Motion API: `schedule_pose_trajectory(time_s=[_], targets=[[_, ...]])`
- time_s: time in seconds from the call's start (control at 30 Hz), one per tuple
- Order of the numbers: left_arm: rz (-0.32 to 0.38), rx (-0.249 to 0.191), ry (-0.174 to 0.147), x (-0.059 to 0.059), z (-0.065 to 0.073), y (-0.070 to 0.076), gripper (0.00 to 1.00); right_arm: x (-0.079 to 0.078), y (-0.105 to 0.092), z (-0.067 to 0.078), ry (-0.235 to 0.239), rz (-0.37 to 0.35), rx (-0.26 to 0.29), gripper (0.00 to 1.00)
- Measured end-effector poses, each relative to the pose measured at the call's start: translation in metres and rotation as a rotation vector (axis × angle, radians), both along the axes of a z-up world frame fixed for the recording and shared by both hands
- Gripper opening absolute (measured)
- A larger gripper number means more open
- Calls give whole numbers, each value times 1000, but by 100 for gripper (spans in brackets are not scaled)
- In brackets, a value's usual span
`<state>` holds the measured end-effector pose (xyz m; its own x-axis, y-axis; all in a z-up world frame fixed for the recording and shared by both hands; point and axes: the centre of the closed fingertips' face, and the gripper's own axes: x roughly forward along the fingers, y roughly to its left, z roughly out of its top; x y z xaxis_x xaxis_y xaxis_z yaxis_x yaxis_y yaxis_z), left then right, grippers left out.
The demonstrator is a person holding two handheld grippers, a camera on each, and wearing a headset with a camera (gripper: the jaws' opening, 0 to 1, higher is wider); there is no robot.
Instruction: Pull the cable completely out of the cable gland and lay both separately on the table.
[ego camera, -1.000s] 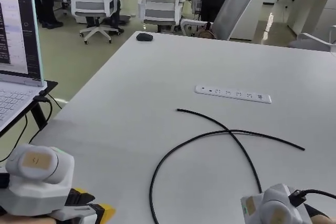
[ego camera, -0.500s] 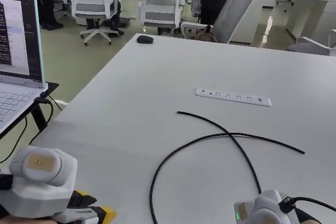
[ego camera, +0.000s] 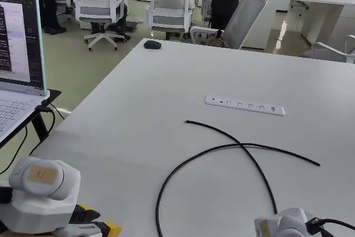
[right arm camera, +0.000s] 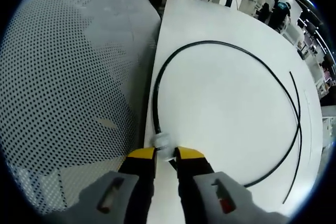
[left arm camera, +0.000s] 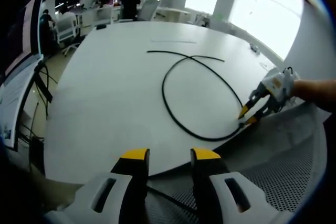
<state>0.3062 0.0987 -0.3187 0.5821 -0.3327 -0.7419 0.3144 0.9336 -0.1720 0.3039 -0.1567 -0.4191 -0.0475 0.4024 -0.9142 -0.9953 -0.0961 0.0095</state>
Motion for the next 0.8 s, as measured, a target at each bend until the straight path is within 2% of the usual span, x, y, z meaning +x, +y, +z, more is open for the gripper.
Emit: schedule_pose_trajectory(time_s=[0.17, 0.3, 0.43, 0.47, 0.5, 0.53, 0.57, 0.6, 0.67, 0.7, 0.8], targets=[[-2, -3, -1, 0, 0, -1, 33, 2, 1, 0, 16, -19, -5, 13], [-6, -6, -4, 0, 1, -2, 33, 1, 1, 0, 0, -1, -21, 13], [-27, 8, 10, -2, -1, -4, 34, 3, 1, -1, 19, -6, -27, 13], [-44, 20, -4, -1, 2, -5, 34, 2, 1, 0, 32, -20, -34, 13], [-57, 17, -67, 6, 10, -7, 35, 2, 1, 1, 46, -30, -38, 13], [-73, 4, -104, 10, 18, -12, 35, 2, 2, 1, 65, -43, -41, 13], [-83, 11, -97, 7, 18, -13, 35, 2, 2, 1, 75, -53, -42, 13], [-121, 51, -98, 6, 18, -13, 36, 1, 1, 1, 86, -57, -49, 13], [-174, 99, -111, 7, 20, -15, 36, 2, 2, 4, 96, -63, -51, 13], [-194, 117, -128, 8, 23, -18, 37, 2, 5, 9, 104, -73, -32, 13], [-260, 125, -156, 10, 35, -28, 41, 4, 11, 19, 108, -91, -5, 13]])
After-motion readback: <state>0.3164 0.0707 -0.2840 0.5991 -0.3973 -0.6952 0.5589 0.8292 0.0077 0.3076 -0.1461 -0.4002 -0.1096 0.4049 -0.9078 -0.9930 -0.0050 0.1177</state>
